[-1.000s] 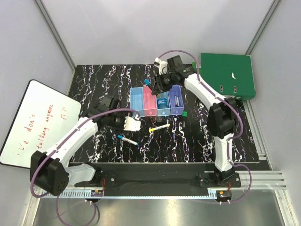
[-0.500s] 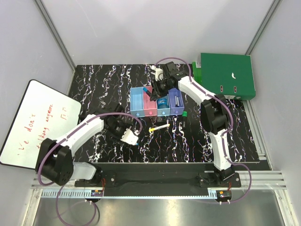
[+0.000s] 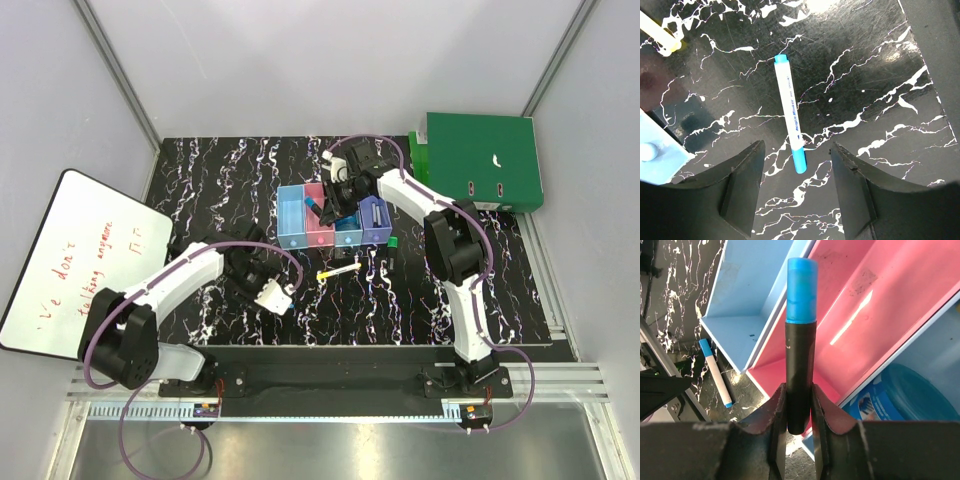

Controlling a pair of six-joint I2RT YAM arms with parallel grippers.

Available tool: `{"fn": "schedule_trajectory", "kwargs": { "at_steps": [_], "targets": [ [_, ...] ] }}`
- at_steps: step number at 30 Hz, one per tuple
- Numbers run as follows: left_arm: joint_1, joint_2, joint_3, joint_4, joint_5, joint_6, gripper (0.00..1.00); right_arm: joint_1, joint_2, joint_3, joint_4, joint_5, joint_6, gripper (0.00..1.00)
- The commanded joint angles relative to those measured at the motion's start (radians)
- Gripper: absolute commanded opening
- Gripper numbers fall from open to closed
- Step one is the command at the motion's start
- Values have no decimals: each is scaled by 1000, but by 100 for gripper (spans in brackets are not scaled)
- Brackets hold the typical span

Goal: Sort the stationery into containers
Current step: Place the pen in the storage box, then pick up the pen from the center of the board.

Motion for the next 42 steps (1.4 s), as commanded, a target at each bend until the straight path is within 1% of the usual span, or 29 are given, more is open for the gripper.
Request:
{"fn": "schedule_trajectory", "kwargs": {
  "at_steps": [1, 3, 5, 6, 8, 9, 14, 17, 21, 25, 32, 36, 42],
  "targets": [
    [-2, -2, 19, -16, 30, 19, 59, -4, -37, 1, 31, -3, 17, 9],
    [-2, -4, 18, -22, 31, 19, 59, -2, -29, 11, 34, 1, 25, 9],
    [-2, -2, 12, -23, 28, 25, 59, -2, -17, 27, 35, 4, 33, 14],
    [-2, -4, 9, -25, 26, 28, 59, -2, -17, 30, 36, 4, 43, 23],
    [-2, -4, 6, -23, 28, 30, 59, -2, -10, 39, 38, -2, 47, 33],
    [-4, -4, 7, -25, 29, 30, 59, -2, -8, 45, 39, -5, 48, 42],
    [-2, -2, 18, -28, 39, 25, 59, -4, -6, 53, 38, -16, 43, 52],
    [-1, 1, 15, -28, 36, 39, 59, -2, -11, 56, 38, -20, 42, 56],
    [-2, 24, 7, -26, 28, 73, 56, -2, -20, 70, 38, -16, 33, 59],
    [1, 61, 10, -13, 8, 111, 54, -2, -33, 114, 28, 0, 14, 60],
    [1, 171, 65, 20, -16, 93, 51, -4, -83, 182, 5, 40, -41, 61],
    [2, 240, 87, 47, -53, 68, 49, -10, -123, 168, -2, 41, -47, 61],
    [6, 286, 90, 75, -79, 68, 49, -27, -189, 110, -5, 53, -53, 61]
  ]
}}
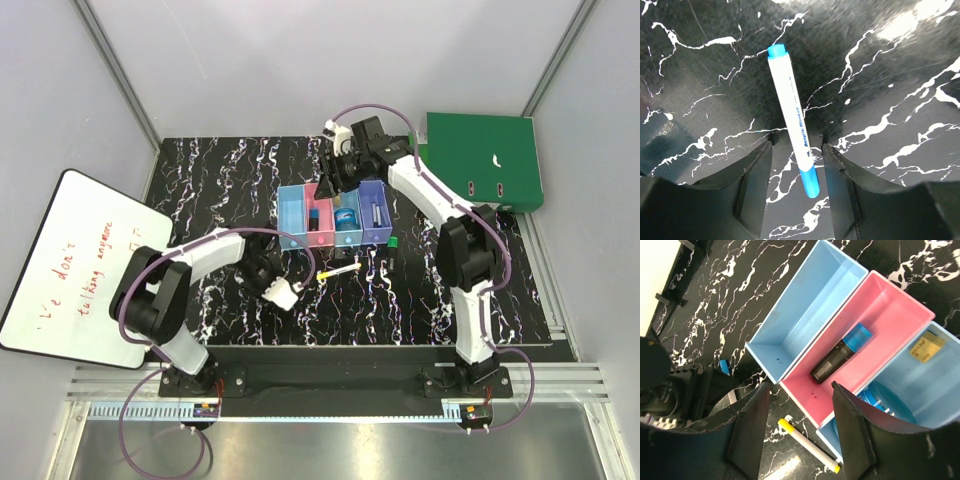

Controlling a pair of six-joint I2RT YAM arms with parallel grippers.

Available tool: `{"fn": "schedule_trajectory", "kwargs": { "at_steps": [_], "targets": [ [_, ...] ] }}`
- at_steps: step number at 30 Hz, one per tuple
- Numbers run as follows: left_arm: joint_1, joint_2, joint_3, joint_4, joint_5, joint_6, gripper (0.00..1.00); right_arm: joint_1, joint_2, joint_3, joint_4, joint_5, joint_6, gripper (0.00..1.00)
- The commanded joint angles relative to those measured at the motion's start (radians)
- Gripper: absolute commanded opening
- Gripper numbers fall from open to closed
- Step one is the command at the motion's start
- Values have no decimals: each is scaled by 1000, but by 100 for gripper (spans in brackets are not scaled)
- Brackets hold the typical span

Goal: Sort the stationery into containers
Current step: Pick up the pen from the center of the board.

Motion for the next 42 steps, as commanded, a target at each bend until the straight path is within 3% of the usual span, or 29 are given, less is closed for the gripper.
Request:
{"fn": "schedule_trajectory", "kwargs": {
  "at_steps": [1, 6, 8, 9, 15, 23, 30, 37, 42],
  "targets": [
    [5, 24, 27, 23, -23, 4, 49, -26, -119, -24, -1, 26, -24, 61],
    [2, 50, 9, 40, -52, 22, 44, -60, -184, -58, -6, 42, -24, 61],
    [1, 61, 6, 44, -71, 28, 32, -81, -210, -79, -6, 46, -24, 62],
    [-1, 64, 3, 44, -78, 31, 21, -87, -219, -87, -9, 51, -24, 62],
    [-10, 70, -3, 55, -106, 41, 0, -124, -273, -153, -10, 58, -24, 62],
    [-26, -42, 43, 26, -99, 65, 0, -144, -314, -181, -15, 89, -59, 62],
    [-26, -181, 185, -32, -79, 166, 0, -160, -374, -285, -16, 101, -61, 62],
    [-15, -238, 247, -77, -65, 413, 0, -172, -408, -294, -15, 111, -66, 62],
    [34, -151, 302, -31, -65, 594, 0, -187, -429, -310, -13, 108, -64, 62]
  ]
}}
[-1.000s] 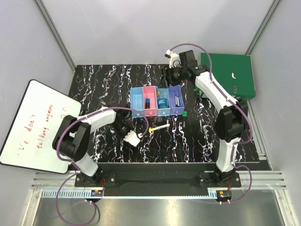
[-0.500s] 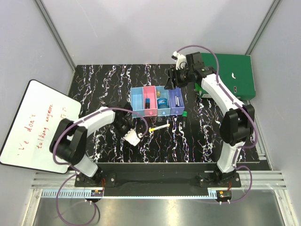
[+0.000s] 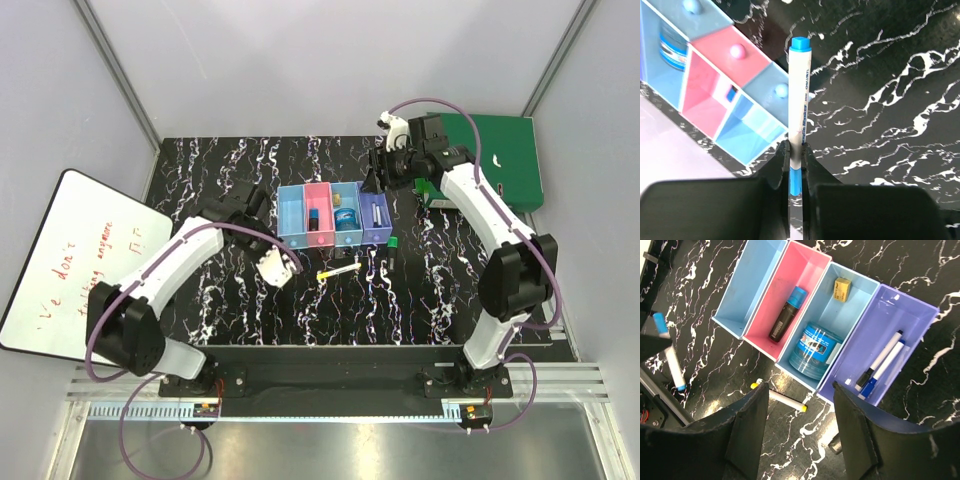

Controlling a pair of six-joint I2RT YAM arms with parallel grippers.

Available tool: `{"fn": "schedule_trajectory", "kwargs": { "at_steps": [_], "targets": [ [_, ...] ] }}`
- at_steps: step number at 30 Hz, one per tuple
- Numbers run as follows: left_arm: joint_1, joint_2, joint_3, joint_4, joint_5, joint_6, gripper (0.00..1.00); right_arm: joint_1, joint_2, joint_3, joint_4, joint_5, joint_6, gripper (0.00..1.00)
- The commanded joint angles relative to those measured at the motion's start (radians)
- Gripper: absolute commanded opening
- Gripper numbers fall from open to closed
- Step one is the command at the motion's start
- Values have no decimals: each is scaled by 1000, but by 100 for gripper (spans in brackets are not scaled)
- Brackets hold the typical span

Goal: Sort the stationery into containers
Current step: Pick up the pen from the center of the board.

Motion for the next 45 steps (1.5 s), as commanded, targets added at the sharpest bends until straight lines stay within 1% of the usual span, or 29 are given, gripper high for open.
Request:
{"fn": "schedule_trajectory", "kwargs": {
  "at_steps": [1, 8, 13, 15, 19, 22, 30, 34, 35, 36, 37, 38, 41, 43, 44, 45],
  "targets": [
    [43, 82, 83, 26, 13, 421, 0, -22, -70, -11, 16, 10, -13, 63],
    [108, 269, 276, 89, 52, 583, 0, -50, -95, -49, 20, 4, -8, 62],
    [134, 343, 369, 100, 111, 729, 0, -59, -101, -54, 22, 1, -7, 63],
    [137, 373, 395, 109, 135, 735, 0, -63, -98, -51, 23, -1, -5, 63],
    [132, 447, 493, 117, 155, 735, 0, -68, -100, -55, 28, -1, -1, 63],
    [134, 482, 528, 120, 165, 732, 0, -74, -106, -63, 31, -2, 1, 63],
    [155, 498, 492, 163, 158, 731, 0, -86, -121, -85, 39, -7, 7, 63],
    [162, 435, 392, 212, 194, 731, 0, -91, -123, -86, 39, -25, 16, 63],
    [162, 420, 372, 256, 224, 731, 0, -91, -121, -88, 43, -57, 34, 64],
    [162, 406, 320, 293, 247, 731, 0, -91, -118, -88, 43, -93, 62, 64],
    [162, 366, 285, 345, 275, 728, 0, -93, -104, -88, 42, -135, 77, 64],
    [162, 349, 256, 429, 325, 717, 0, -91, -95, -88, 51, -222, 97, 65],
    [160, 285, 183, 512, 414, 694, 0, -86, -52, -88, 97, -339, 177, 68],
    [160, 242, 107, 586, 456, 679, 0, -82, -14, -59, 111, -369, 202, 69],
    [160, 229, 79, 668, 502, 668, 0, -74, -2, -45, 115, -405, 205, 69],
    [160, 211, 29, 715, 526, 659, 0, -71, 11, -17, 118, -424, 212, 70]
  ]
}}
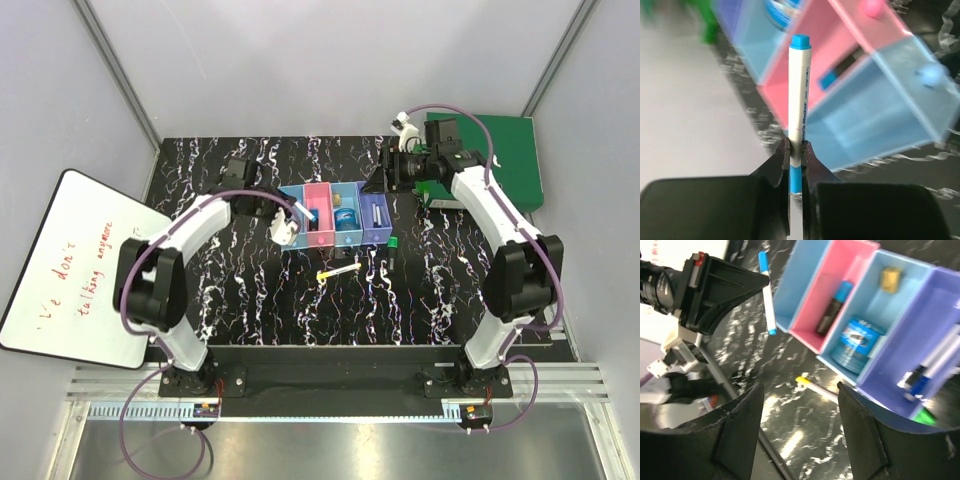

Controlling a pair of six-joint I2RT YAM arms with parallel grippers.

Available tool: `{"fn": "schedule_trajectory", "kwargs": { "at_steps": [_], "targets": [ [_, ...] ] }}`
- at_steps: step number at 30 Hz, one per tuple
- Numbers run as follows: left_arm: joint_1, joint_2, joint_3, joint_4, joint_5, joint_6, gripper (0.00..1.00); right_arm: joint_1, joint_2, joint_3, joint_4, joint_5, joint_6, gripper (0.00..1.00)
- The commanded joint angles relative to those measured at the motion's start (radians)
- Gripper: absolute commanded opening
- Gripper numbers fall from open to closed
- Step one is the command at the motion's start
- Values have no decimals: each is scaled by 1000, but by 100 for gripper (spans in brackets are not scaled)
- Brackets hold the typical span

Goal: Sort the stationery into containers
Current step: Pick up the pen from the center of the board.

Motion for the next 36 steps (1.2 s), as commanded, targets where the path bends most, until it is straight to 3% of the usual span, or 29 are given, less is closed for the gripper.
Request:
{"fn": "schedule_trajectory", "kwargs": {
  "at_steps": [1, 10, 19, 26, 30, 36],
  "targets": [
    [-2, -113, -116, 323, 230, 620, 0, 20, 79, 78, 67, -182, 79, 70],
    [-14, -135, -263, 857, 357, 362, 0, 120, 148, 122, 82, -265, 82, 72],
    [-28, -128, -312, 1040, 405, 253, 0, 172, 194, 185, 81, -261, 76, 72],
    [-30, -156, -340, 1017, 452, 250, 0, 187, 213, 205, 79, -241, 73, 72],
    [-31, -168, -348, 999, 463, 256, 0, 193, 214, 205, 81, -225, 69, 63],
    [-33, -179, -363, 993, 468, 253, 0, 201, 219, 214, 76, -201, 61, 24]
  ]
}}
